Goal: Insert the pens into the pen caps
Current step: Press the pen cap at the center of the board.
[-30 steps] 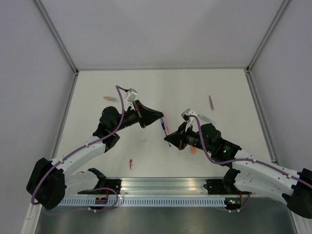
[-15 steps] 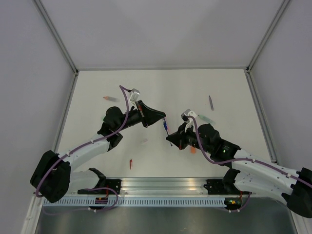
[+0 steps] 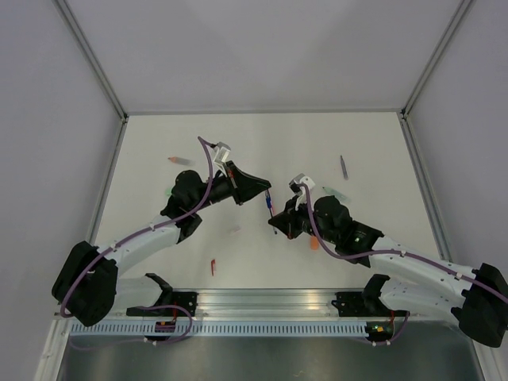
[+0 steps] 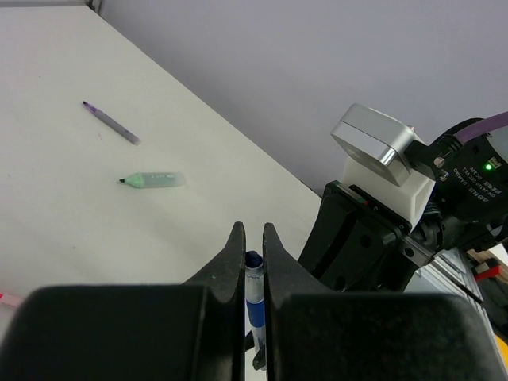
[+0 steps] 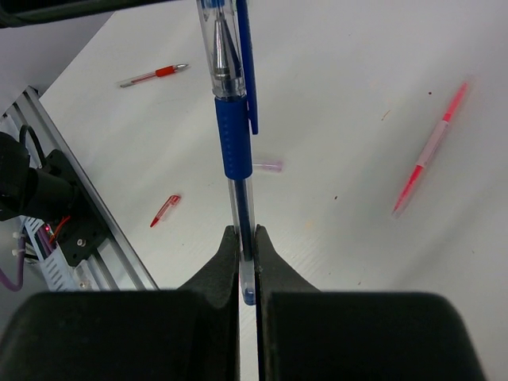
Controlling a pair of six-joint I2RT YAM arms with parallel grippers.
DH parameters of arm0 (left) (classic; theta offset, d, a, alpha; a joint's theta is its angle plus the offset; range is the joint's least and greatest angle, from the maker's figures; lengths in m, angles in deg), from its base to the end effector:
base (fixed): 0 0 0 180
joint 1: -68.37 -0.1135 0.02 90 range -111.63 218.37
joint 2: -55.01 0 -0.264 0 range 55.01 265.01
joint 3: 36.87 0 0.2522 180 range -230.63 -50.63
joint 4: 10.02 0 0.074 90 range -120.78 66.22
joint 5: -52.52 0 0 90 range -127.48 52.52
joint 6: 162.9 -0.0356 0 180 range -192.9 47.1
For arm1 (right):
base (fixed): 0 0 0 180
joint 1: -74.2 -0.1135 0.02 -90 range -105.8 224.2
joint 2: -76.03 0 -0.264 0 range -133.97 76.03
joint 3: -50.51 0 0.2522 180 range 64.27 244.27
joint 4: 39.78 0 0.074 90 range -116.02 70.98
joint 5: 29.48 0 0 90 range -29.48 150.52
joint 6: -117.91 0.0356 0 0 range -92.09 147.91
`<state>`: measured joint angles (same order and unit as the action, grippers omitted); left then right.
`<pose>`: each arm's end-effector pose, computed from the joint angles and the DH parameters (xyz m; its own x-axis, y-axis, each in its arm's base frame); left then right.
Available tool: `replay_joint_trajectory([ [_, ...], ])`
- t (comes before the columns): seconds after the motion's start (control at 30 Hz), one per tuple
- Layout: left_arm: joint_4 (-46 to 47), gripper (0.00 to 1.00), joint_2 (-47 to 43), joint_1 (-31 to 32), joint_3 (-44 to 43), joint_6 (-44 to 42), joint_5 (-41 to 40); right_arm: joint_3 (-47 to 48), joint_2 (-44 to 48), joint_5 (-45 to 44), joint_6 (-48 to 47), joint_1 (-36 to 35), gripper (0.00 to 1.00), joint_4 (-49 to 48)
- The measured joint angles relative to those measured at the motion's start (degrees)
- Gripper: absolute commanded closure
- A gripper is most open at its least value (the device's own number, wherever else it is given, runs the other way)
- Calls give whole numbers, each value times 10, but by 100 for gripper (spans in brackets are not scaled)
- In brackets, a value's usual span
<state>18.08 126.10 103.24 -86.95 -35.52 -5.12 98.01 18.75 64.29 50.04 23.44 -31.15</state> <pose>0.2132 -0.1718 0.2857 -0.4773 -0.2925 -0.8287 0.7915 0.2666 -0.5500 0.1435 0.1794 0.2582 -0.4911 -0.0070 -0.8711 -0.6772 0.6321 0.3767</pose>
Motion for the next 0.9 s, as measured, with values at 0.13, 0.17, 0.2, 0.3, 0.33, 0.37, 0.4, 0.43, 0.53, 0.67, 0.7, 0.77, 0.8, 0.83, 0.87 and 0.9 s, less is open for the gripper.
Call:
replay_joint_trajectory([
  [0.13,-19,98,0,0,-12,-19,-9,3,1,0,-8,11,100,0],
  [0.17,-21,98,0,0,-14,-23,-9,3,1,0,-10,12,100,0],
  [0.2,-24,98,0,0,-16,-26,-10,4,1,1,-10,14,100,0],
  [0.3,-29,98,0,0,-19,-34,-13,6,1,1,-12,16,100,1],
  [0.33,-30,98,1,0,-21,-37,-15,9,1,1,-12,16,100,4],
  [0.37,-31,98,1,0,-23,-40,-18,11,1,1,-12,17,100,5],
  [0.4,-33,98,2,1,-26,-43,-21,14,1,1,-12,18,100,5],
  [0.43,-35,98,2,2,-28,-45,-23,16,1,1,-12,19,100,6],
  [0.53,-36,98,2,3,-34,-55,-30,34,0,1,-12,23,100,28],
  [0.67,-33,98,8,3,-44,-63,-42,60,-10,5,-16,33,100,50],
  [0.7,-31,98,11,3,-46,-64,-42,68,-16,5,-19,36,100,58],
  [0.77,-29,98,17,3,-50,-68,-43,81,-26,8,-26,39,100,74],
  [0.8,-29,98,19,3,-50,-69,-44,87,-31,10,-30,42,100,82],
  [0.83,-29,98,19,3,-50,-71,-45,91,-34,11,-33,43,100,87],
  [0.87,-30,98,19,3,-50,-73,-45,95,-38,14,-37,46,100,93],
  [0.9,-32,98,19,3,-50,-75,-45,98,-41,16,-42,48,100,97],
])
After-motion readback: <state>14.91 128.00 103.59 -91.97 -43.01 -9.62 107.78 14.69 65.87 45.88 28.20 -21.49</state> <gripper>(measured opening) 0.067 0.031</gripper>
